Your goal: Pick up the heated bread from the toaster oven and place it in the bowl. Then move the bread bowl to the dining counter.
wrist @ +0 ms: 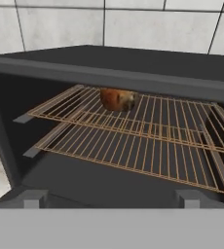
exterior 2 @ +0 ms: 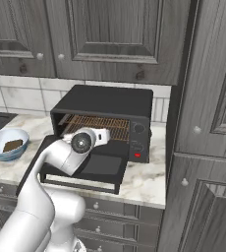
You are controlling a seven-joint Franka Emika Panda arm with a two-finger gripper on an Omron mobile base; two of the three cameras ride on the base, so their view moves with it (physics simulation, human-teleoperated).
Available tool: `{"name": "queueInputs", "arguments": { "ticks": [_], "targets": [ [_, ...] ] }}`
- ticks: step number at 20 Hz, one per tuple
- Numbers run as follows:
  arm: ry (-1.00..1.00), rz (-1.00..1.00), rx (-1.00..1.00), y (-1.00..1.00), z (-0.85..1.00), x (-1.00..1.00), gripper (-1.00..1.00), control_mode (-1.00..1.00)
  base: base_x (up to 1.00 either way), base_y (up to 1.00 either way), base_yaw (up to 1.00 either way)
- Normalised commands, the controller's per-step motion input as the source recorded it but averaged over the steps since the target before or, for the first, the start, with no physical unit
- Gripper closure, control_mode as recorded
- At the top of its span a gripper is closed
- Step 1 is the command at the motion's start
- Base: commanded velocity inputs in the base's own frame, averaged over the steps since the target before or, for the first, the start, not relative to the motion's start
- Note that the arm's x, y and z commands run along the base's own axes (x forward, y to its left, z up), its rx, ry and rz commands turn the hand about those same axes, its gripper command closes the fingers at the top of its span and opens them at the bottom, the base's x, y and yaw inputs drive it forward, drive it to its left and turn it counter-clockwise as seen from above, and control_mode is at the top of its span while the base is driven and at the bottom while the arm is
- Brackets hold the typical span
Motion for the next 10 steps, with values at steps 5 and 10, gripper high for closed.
{"name": "queueInputs", "arguments": {
  "ticks": [5, 10],
  "targets": [
    [-0.06, 0.02, 0.03, -0.02, 0.29, 0.0, -1.0, -1.0, 0.0, 0.0, 0.0],
    [-0.03, 0.02, 0.01, 0.0, 0.21, 0.05, -1.0, -1.0, 0.0, 0.0, 0.0]
  ]
}}
